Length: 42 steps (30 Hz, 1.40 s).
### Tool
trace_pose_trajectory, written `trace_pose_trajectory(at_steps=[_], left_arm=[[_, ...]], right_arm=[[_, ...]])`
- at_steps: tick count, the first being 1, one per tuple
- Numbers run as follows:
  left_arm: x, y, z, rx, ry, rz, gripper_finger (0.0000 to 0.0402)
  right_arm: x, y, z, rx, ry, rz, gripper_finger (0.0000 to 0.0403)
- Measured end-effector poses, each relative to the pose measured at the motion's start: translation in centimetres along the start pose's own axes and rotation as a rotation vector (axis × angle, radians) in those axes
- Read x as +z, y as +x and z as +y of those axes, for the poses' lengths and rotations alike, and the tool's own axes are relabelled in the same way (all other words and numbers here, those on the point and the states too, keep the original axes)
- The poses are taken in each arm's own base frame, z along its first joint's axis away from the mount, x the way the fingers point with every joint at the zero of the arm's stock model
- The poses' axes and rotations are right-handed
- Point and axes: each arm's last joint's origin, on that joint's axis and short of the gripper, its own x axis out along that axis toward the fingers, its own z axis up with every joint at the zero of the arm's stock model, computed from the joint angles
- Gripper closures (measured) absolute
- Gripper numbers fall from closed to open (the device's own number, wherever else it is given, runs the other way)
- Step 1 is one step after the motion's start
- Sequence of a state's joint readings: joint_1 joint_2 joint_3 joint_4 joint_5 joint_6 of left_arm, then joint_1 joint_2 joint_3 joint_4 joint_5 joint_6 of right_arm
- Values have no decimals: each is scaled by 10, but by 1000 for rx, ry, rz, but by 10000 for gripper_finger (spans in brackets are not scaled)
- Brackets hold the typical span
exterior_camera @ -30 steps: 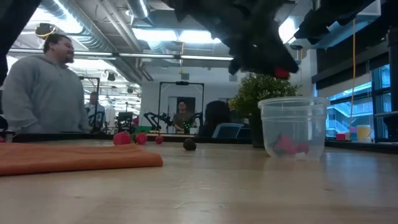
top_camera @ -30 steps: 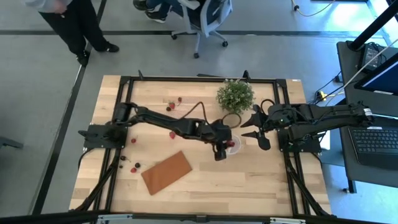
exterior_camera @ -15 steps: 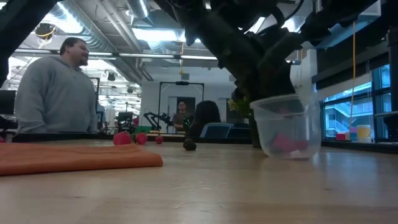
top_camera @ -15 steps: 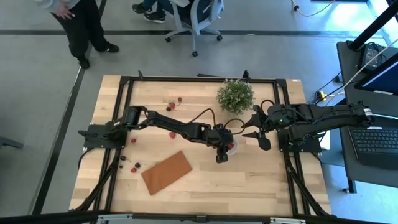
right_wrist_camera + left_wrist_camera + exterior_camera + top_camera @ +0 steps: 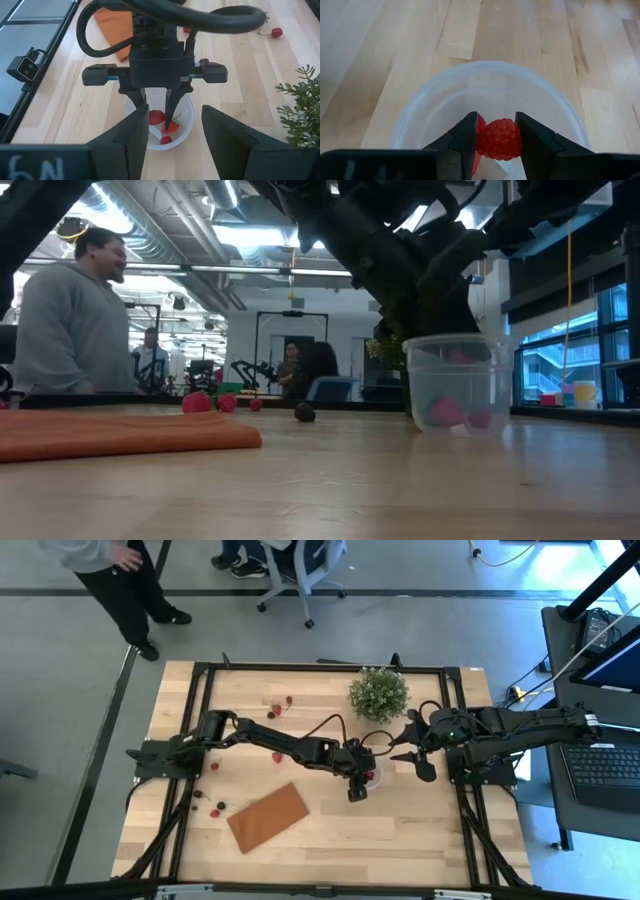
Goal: Pick and placing Produce into tupperware
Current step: Put the red raspberry into the transparent container, then put the blackberry into the transparent container
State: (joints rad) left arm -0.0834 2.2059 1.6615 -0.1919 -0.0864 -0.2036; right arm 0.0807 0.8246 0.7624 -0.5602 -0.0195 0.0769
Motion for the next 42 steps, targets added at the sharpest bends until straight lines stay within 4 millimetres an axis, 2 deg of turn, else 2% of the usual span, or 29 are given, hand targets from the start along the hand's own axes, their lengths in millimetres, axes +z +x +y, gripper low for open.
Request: trace_pose_trajectory(at_steps=[6, 12, 17, 20, 25, 32, 39, 42], left_arm=[[0, 0, 0, 1, 3, 1, 276], [5, -4, 1, 2, 1, -6, 211], [22, -13, -1, 4, 9, -5, 180], [37, -28, -1, 12, 39, 28, 176], [71, -80, 4, 67, 38, -66, 176], [99, -178, 11, 166, 35, -190, 175], [93, -259, 9, 269, 46, -183, 175], [86, -278, 8, 324, 34, -152, 175]], right_arm=[[0, 0, 0, 0, 0, 0, 219], [0, 0, 0, 0, 0, 0, 219], [0, 0, 0, 0, 1, 0, 219], [0, 0, 0, 0, 24, 0, 219], [0, 0, 0, 0, 30, -1, 219], [2, 0, 0, 2, 22, -22, 219], [8, 0, 1, 8, 23, -79, 219], [14, -1, 1, 13, 14, -141, 219]])
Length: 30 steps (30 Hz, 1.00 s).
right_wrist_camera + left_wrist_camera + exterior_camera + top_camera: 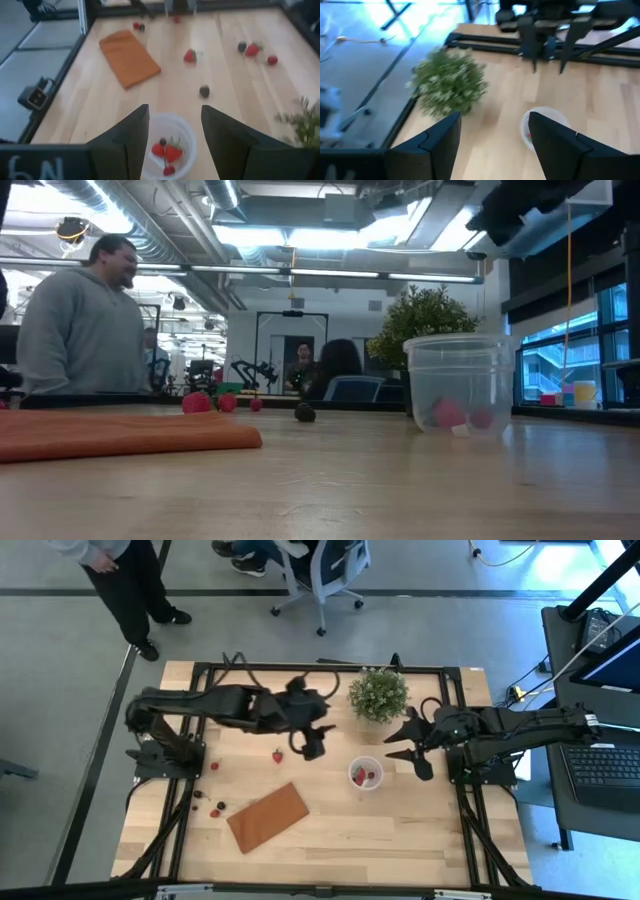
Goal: Pick and placing Produce into tupperware
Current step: Put the blackberry into the transparent container
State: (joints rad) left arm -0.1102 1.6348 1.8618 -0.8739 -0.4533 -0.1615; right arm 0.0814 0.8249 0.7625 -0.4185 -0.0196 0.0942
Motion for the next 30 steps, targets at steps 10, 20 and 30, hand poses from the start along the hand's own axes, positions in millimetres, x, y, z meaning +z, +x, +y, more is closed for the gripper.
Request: trace_pose_trajectory(at_steps=[10, 20, 30], left_arm=[[-55, -5, 4, 25, -60, 39, 175], [-126, 32, 11, -36, -44, 164, 175], [-170, 104, 9, -142, 131, 177, 175]], right_arm=[[11, -1, 1, 5, -78, -115, 219], [17, -1, -7, -110, -60, -171, 219], [20, 8, -20, -178, 0, -185, 219]])
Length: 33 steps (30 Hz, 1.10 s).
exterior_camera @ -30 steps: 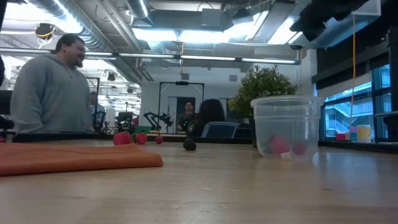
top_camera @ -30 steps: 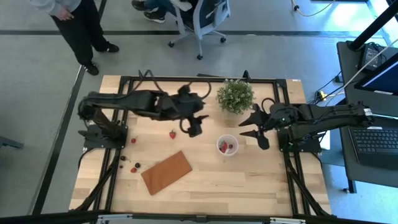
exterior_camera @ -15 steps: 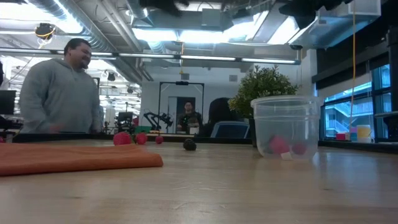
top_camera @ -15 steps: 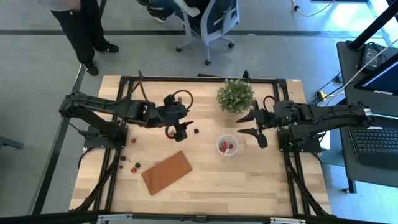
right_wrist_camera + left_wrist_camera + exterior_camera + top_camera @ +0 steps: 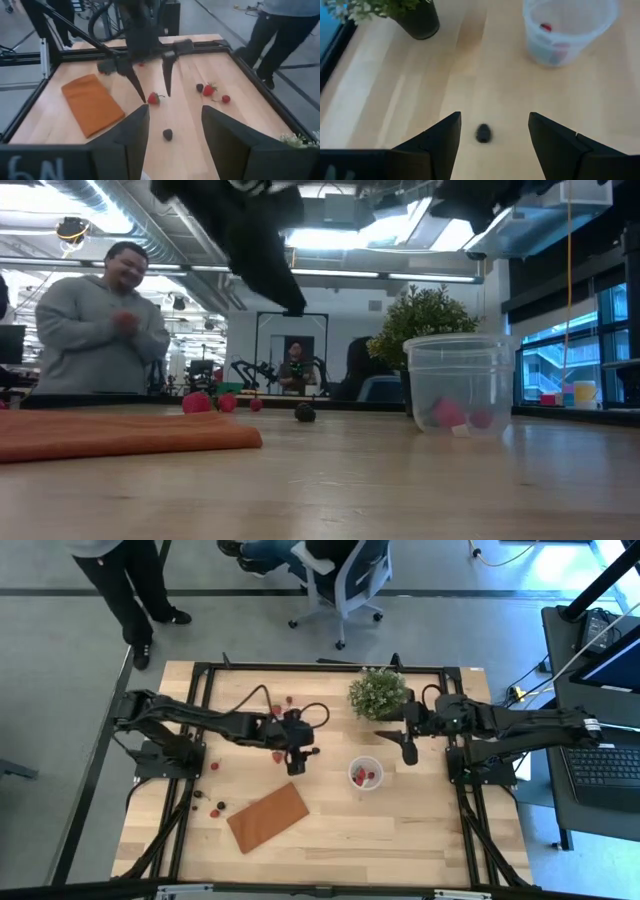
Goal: Pick and placing Produce into tupperware
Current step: Put the blackberry into the transparent container
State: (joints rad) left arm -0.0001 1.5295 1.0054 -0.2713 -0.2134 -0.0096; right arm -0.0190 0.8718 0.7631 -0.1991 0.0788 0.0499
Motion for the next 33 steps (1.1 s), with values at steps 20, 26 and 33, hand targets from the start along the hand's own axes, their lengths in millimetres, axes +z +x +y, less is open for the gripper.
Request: trace_pose_trajectory(at_steps=[20, 26, 33], left_arm=[[-39, 87, 21, -194, 112, 178, 175], [-46, 97, 19, -193, 109, 205, 181], [-51, 105, 18, -200, 62, 231, 206]], right_arm=[[-19, 50, -1, -30, 102, 125, 219], [-14, 51, -1, -25, 105, 79, 219], [-13, 51, -1, -24, 104, 71, 219]])
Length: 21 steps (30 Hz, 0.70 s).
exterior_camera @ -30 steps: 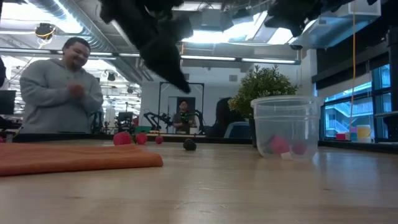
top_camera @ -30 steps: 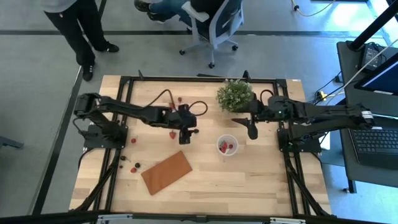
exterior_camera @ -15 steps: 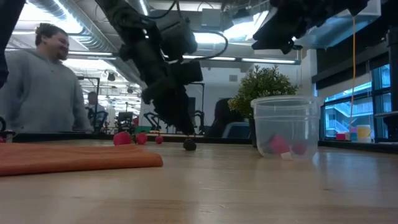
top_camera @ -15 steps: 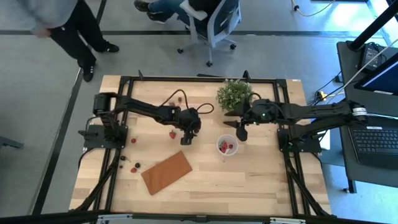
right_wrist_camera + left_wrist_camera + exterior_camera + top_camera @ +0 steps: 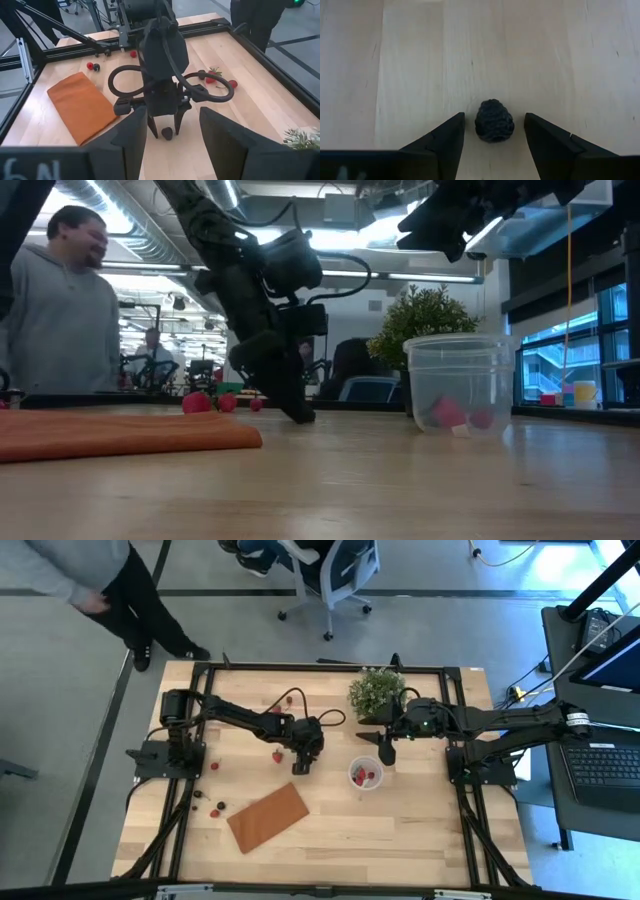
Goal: Pick and placing Produce into tupperware
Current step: Put the blackberry into the transparent container
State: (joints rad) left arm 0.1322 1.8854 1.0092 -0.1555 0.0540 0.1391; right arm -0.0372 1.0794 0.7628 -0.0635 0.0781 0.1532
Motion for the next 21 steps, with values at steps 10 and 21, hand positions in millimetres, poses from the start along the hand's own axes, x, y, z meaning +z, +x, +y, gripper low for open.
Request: trace_pose_trajectory(at_steps=[10, 21], left_arm=[[0, 0, 0, 11, 1, -5, 277], [2, -8, 2, 68, 3, -15, 308]], right_arm=[[0, 0, 0, 0, -2, 0, 219], [0, 0, 0, 1, 218, 1, 219]])
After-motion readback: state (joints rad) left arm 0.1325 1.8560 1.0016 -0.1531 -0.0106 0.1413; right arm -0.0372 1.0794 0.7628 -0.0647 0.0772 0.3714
